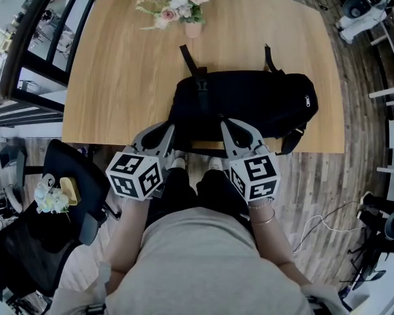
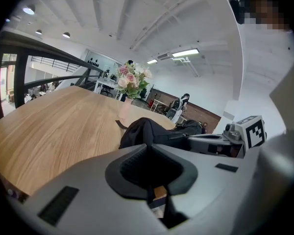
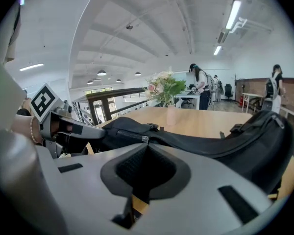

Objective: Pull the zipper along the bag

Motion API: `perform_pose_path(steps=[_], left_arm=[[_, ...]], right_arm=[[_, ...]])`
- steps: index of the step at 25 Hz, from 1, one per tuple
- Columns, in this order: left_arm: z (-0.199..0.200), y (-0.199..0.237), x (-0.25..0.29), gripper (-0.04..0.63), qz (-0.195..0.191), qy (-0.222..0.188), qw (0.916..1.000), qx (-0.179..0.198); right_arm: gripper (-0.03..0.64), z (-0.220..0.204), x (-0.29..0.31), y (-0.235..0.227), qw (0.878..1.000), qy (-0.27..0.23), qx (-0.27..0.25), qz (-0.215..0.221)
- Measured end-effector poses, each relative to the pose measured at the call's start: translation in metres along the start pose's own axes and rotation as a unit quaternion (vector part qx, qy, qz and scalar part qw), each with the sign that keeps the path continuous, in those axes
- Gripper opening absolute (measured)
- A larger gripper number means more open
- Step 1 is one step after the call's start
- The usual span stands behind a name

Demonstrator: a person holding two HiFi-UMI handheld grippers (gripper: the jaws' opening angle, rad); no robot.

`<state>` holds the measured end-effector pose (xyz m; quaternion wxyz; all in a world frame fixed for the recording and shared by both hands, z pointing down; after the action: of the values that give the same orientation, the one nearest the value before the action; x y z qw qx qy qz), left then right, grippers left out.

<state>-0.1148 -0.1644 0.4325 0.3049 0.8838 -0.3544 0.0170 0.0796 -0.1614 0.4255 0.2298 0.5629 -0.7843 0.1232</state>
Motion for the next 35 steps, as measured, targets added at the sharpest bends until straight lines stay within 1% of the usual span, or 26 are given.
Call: perform_pose_path(steps=[11,16,25,28,32,33,35], left_arm=[[-0.004,-0.003,-0.001,0.040,0.046,-0.021,0.9987,-0.006],[-0.004,-0.002,-0.002,0.040,0.063,-0.029,0.9975,-0.007],[-0.008,-0.003,-0.003,0.040,0.108,-0.049,0.9929,-0.011],[-0.009,-0.005,-0.001,0.040,0.122,-0.045,0.9915,-0.001],[-0.010,-0.011,0.002,0.042,0.129,-0.021,0.9914,0.001],[-0.009,-0.011,0.001,0.051,0.133,-0.017,0.9910,0.003],[-0.006,-0.014,-0.003,0.103,0.147,-0.014,0.9888,0.020]], right_arm=[[0.012,-0.007,-0.004,-0.033,1.000,0.006,-0.011,0.007],[0.012,-0.003,-0.006,-0.050,0.999,0.000,-0.036,-0.005],[0.012,-0.003,-0.010,-0.080,0.999,-0.008,-0.028,-0.018],[0.012,-0.003,-0.011,-0.083,1.000,-0.011,-0.025,-0.015],[0.011,0.000,-0.011,-0.085,1.000,-0.015,-0.018,-0.005],[0.011,0.001,-0.010,-0.086,1.000,-0.016,-0.016,-0.002],[0.011,0.002,-0.010,-0.086,1.000,-0.019,-0.016,0.002]])
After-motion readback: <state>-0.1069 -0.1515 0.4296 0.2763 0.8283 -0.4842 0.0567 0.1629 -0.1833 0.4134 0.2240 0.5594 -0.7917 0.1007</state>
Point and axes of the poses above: the fingertips, and each gripper's own axes: x forward along the fingers, y to its left, z out of its top, the point moved 6 cm from there along -x, backward along the fingers, and after that the axes turned 14 degrees about -z, right-handed, at the moved point
